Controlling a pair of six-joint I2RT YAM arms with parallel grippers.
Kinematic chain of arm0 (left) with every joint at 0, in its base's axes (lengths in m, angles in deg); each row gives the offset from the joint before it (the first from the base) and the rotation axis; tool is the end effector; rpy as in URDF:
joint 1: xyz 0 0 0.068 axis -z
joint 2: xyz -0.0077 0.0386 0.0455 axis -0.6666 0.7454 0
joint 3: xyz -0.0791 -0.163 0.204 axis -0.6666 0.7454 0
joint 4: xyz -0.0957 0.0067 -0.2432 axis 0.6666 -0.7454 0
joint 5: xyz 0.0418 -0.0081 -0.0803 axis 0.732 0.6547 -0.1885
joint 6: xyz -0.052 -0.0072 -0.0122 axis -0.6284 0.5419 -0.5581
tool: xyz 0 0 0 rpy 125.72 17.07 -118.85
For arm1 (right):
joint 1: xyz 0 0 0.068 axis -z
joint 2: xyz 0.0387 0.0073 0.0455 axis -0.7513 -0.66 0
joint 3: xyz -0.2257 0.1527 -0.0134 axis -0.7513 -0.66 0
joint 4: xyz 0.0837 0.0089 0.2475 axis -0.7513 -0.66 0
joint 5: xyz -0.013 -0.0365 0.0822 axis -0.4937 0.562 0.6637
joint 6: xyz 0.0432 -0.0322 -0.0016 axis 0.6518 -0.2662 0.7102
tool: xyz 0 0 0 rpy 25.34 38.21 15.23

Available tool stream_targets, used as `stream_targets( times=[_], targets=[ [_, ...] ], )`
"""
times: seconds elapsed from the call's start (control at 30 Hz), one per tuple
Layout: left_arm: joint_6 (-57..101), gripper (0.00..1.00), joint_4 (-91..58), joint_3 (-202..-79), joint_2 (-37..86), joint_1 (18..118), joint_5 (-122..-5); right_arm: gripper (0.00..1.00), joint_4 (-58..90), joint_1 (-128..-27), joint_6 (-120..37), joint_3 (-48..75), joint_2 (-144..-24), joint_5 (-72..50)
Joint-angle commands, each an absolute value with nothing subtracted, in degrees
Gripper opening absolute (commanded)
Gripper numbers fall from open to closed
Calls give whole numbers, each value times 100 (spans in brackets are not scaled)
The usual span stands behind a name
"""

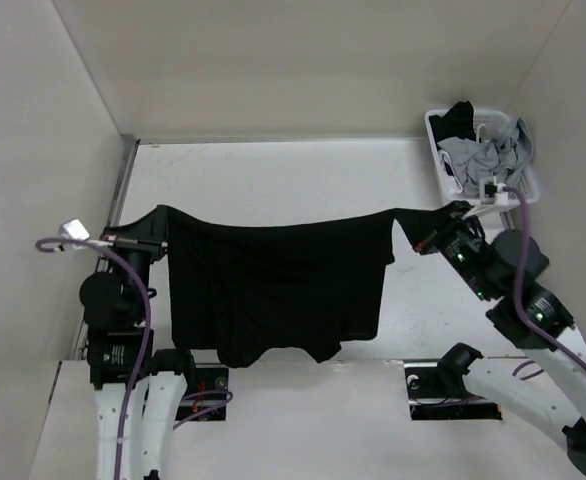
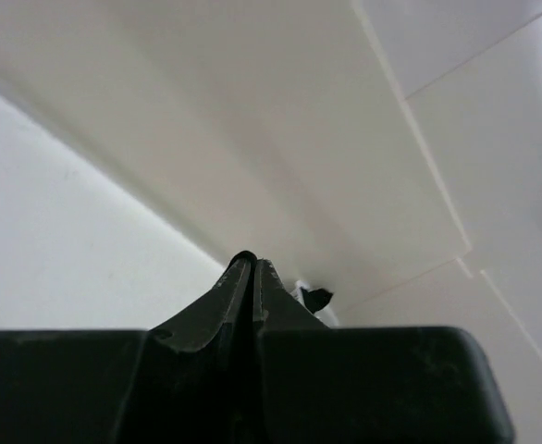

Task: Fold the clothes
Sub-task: Fold the tank top

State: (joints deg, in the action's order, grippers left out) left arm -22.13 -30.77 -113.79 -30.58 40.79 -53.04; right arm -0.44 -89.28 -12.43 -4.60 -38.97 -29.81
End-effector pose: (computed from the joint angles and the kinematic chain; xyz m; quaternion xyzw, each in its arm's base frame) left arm 0.0748 0.0028 0.3867 -0.3118 0.5410 -0.3492 0.6987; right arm 0.0965 0.0733 0.4231 0.0441 0.6785 0.3968 0.6166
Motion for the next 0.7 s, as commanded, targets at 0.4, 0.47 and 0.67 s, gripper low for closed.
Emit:
stream_targets(
  times=[0.4, 0.47, 0.67],
  targets=[
    [-2363, 0, -369, -11739, 2882, 4325, -4913, 3, 1928, -6133, -883, 190, -8971, -706],
    [-2293, 0, -377, -12451, 3709, 4396, -5070, 3, 1901, -5939, -856, 718, -9596, -565],
    [-2327, 0, -220, -12553, 4022, 4414, -5238, 2, 1927, -5736, -856, 705, -9750, -564]
  ],
)
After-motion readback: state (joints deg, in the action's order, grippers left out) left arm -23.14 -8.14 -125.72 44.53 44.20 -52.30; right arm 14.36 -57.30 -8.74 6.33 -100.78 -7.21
